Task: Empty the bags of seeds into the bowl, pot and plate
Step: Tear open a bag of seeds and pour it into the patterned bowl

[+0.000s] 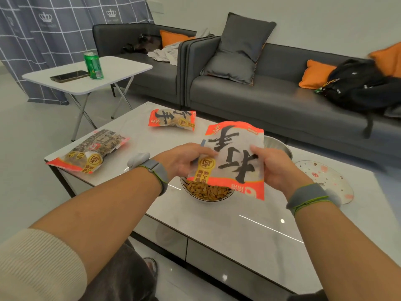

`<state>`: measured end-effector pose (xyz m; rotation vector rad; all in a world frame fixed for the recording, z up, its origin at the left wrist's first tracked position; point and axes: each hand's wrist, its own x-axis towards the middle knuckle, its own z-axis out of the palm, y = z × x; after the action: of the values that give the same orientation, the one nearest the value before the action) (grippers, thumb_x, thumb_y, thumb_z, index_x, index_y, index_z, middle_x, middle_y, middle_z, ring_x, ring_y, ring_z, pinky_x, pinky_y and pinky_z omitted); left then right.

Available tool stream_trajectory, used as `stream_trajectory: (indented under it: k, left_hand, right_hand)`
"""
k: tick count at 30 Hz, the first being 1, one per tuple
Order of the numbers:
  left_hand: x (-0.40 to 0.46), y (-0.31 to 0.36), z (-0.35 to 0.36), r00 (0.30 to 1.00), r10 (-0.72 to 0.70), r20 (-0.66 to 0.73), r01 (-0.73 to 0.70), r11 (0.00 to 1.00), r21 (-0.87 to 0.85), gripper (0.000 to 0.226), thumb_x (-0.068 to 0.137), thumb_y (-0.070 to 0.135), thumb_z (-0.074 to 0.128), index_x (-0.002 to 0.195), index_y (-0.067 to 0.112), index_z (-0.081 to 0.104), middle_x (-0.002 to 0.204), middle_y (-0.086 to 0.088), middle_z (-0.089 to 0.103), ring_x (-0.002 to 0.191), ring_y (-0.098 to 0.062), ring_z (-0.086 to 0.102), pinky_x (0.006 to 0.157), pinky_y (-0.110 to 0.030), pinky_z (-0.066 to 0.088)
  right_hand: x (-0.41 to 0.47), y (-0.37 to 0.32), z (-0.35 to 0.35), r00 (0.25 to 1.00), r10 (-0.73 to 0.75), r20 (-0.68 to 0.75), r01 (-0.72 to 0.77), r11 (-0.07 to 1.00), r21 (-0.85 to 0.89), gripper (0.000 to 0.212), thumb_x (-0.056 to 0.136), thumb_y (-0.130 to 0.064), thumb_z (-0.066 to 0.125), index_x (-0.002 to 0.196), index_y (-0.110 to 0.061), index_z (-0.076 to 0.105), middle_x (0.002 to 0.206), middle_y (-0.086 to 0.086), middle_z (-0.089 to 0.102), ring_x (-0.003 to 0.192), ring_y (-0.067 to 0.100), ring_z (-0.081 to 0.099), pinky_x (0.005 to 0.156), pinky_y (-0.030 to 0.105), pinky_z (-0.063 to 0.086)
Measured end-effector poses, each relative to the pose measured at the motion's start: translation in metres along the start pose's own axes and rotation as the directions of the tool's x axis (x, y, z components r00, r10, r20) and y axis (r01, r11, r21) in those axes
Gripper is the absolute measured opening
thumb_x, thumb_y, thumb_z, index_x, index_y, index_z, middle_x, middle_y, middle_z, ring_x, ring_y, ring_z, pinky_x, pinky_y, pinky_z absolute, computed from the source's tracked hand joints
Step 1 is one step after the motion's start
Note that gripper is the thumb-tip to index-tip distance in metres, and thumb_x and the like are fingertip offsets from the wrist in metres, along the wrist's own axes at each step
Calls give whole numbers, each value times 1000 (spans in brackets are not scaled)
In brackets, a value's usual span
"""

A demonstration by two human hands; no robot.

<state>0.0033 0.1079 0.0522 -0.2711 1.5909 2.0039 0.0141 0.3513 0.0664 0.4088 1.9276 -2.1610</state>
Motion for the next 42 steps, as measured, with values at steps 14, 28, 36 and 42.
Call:
stream_trajectory:
  k: [14,28,36,42]
  left_hand:
    - [-16,-22,122,990,142,9,-142,980,136,30,108,15,59,131,-4,65,118,-26,77,90,-35,78,75,-47,65]
    - [-43,-78,344,933,-31,358,-122,911,395,10,105,18,62,109,10,61,77,-10,70,58,-22,73,56,-36,64]
    - [-43,-154,456,825,-142,547,-267,755,599,11,98,-4,66,106,2,62,100,-21,65,89,-34,70,80,-50,65]
    - [-59,-248,514,750,-268,604,-439,481,759,10,97,-4,58,107,-2,60,89,-20,62,77,-32,68,67,-46,66]
  right_hand:
    - [-121,-2,-108,973,-93,-212,60,986,-155,33,105,-25,66,117,5,71,117,22,78,104,37,77,85,48,65]
    - [-275,28,-271,753,-36,-657,57,998,10,21,96,-4,70,109,13,70,106,27,72,91,38,66,107,65,51]
    - [-365,79,-347,526,105,-844,-96,993,64,7,103,-3,61,105,2,66,99,22,73,75,34,72,71,47,64]
    - [-427,140,-380,393,311,-865,-434,892,124,2,103,-2,53,103,-4,52,75,15,53,56,26,55,76,47,57]
